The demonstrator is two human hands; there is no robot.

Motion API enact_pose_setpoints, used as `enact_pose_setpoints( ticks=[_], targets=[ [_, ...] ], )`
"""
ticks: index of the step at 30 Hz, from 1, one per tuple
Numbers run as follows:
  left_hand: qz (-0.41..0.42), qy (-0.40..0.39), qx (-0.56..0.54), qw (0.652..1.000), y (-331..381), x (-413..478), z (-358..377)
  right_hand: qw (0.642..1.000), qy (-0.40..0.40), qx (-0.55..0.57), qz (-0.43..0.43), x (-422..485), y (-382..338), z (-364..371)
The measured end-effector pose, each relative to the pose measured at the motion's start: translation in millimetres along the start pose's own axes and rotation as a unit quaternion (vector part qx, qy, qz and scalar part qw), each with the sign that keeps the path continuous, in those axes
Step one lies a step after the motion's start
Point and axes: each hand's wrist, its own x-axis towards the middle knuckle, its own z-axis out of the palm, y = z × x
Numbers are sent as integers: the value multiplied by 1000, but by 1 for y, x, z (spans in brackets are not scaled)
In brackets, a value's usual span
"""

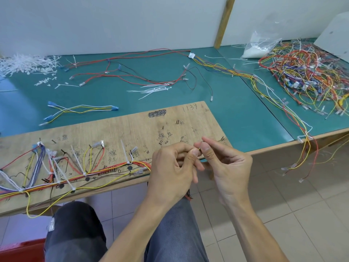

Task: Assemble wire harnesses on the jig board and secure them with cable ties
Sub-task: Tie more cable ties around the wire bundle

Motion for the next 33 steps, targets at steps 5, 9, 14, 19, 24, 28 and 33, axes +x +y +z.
enact_pose_setpoints(
  ticks=[5,9,14,19,24,28,33],
  targets=[
    [1,-1,-2,1000,1,2,4,998,12,-40,-41,-4,1,-4],
    [5,-11,-33,999,-3,4,5,1000,-19,12,21,0,-6,-9],
    [-13,-57,-16,998,-6,9,5,976,-138,-164,-29,27,-23,-32],
    [24,-55,152,987,-3,11,-5,946,-167,-266,-73,60,-22,-56],
    [133,9,347,928,-14,5,-29,935,-141,-320,-62,80,-2,-69],
    [196,21,391,899,-29,3,-21,947,-118,-299,-21,81,15,-69],
    [209,68,394,892,-40,1,-24,952,-101,-289,-22,85,18,-72]
  ],
)
